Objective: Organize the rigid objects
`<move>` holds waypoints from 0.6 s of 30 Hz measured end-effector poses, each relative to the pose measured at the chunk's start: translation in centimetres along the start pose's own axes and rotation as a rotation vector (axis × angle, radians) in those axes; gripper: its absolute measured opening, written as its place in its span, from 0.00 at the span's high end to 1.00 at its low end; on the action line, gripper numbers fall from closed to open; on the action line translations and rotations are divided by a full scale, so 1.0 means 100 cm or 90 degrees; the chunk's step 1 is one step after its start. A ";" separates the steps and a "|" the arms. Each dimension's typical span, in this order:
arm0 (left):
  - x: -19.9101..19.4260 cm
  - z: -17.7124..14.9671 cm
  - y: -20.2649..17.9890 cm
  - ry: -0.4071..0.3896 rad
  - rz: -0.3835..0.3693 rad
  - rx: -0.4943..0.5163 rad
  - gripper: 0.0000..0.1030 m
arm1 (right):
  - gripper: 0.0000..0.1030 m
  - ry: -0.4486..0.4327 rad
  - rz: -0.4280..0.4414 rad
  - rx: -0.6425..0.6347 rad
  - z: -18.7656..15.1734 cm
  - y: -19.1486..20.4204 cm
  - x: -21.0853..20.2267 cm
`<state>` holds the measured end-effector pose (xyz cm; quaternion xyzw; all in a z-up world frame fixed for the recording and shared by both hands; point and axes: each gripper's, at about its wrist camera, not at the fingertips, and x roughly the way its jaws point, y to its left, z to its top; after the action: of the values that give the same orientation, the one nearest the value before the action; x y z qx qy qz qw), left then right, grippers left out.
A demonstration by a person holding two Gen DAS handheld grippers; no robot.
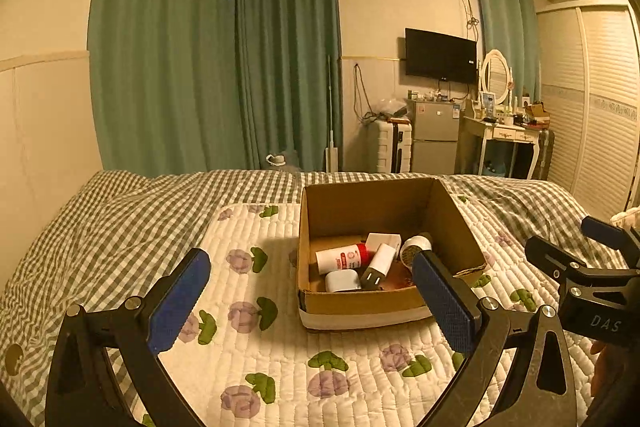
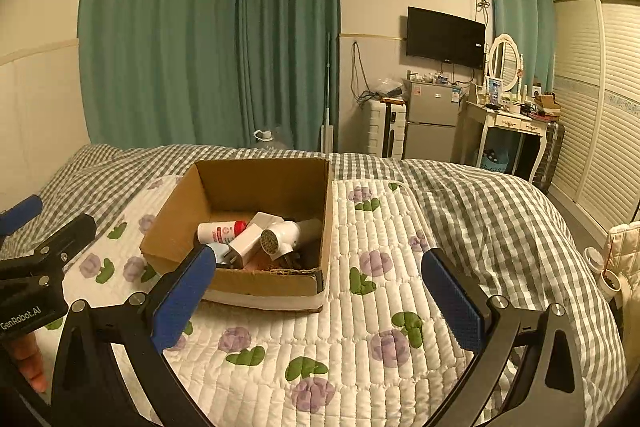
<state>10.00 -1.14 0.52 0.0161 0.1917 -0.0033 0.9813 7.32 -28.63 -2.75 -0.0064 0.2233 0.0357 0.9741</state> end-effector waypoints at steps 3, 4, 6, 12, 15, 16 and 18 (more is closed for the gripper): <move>0.000 0.000 0.000 0.002 0.001 0.002 0.00 | 0.00 -0.002 -0.003 -0.003 0.000 0.000 -0.001; 0.001 0.000 0.000 0.003 0.001 0.002 0.00 | 0.00 -0.003 -0.003 -0.003 0.000 0.000 -0.001; 0.002 0.000 0.000 0.007 0.000 0.002 0.00 | 0.00 -0.003 -0.002 -0.002 0.001 0.000 -0.002; 0.006 -0.001 -0.001 0.015 -0.006 0.001 0.00 | 0.00 -0.004 -0.004 -0.007 0.001 0.001 -0.002; 0.007 -0.002 0.000 0.020 -0.014 -0.002 0.00 | 0.00 -0.004 -0.005 -0.007 0.002 0.001 -0.002; 0.007 -0.002 0.000 0.019 -0.017 -0.003 0.00 | 0.00 -0.003 -0.005 -0.009 0.001 0.002 -0.001; 0.007 -0.001 0.000 0.019 -0.015 -0.001 0.00 | 0.00 -0.002 -0.008 -0.008 0.001 0.002 -0.001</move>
<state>10.58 -1.14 0.13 0.0132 0.2063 -0.0141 0.9783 7.26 -28.45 -2.60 -0.0137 0.2212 0.0310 0.9746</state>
